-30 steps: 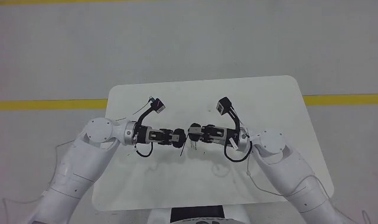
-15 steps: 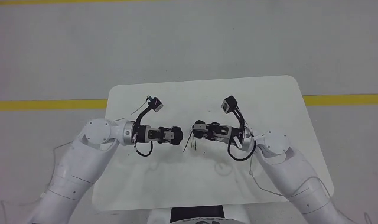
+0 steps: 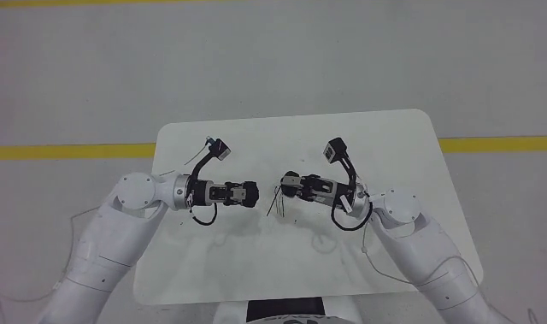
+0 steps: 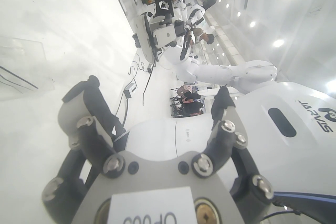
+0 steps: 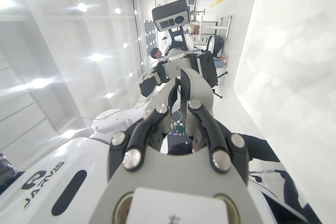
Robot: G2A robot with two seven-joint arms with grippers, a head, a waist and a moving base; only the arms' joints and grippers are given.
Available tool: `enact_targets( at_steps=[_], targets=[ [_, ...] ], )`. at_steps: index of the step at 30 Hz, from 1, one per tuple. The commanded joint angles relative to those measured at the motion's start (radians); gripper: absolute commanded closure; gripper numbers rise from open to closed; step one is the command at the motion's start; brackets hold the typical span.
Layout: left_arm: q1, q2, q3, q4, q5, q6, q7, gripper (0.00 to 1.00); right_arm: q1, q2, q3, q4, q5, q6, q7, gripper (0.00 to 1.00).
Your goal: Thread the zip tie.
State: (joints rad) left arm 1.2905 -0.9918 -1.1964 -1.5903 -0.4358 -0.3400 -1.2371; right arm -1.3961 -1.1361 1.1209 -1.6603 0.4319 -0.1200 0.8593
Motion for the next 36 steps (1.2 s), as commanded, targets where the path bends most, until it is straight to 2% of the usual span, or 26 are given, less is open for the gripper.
enact_targets(
  at_steps=[1,5,9,12,15,17,25,29,33,36],
  targets=[
    [0.006,-0.002,0.000,-0.019,0.003,0.000,0.041,0.00,-0.010,-0.003,0.005,-0.008,0.014,-0.016,-0.066,1.00],
    [0.042,-0.013,-0.019,-0.050,-0.013,0.000,0.104,0.00,-0.039,-0.012,0.002,-0.018,0.050,-0.066,-0.179,1.00],
    [0.076,-0.040,-0.027,-0.067,0.004,0.000,0.178,0.00,-0.058,-0.025,-0.023,-0.019,0.058,-0.115,-0.300,1.00],
    [0.087,-0.064,-0.033,-0.059,0.014,0.000,0.211,0.00,-0.071,-0.035,-0.046,-0.023,0.077,-0.156,-0.368,1.00],
    [0.087,-0.089,-0.038,-0.050,0.036,0.000,0.256,0.00,-0.074,-0.042,-0.058,-0.023,0.075,-0.168,-0.406,1.00],
    [0.079,-0.104,-0.042,-0.052,0.101,0.000,0.282,0.00,-0.077,-0.046,-0.067,-0.024,0.070,-0.180,-0.439,1.00],
    [0.079,-0.104,-0.042,-0.052,0.101,0.000,0.282,0.00,-0.076,-0.047,-0.068,-0.023,0.052,-0.185,-0.451,1.00],
    [0.092,-0.106,-0.037,-0.033,0.095,0.000,0.330,0.00,-0.083,-0.052,-0.076,-0.036,0.054,-0.186,-0.479,1.00],
    [0.111,-0.117,-0.032,-0.038,0.062,0.000,0.387,0.00,-0.091,-0.061,-0.091,-0.034,0.061,-0.194,-0.533,1.00],
    [0.113,-0.132,-0.029,-0.024,0.043,0.000,0.411,0.00,-0.091,-0.068,-0.101,-0.029,0.059,-0.194,-0.562,1.00]
  ],
)
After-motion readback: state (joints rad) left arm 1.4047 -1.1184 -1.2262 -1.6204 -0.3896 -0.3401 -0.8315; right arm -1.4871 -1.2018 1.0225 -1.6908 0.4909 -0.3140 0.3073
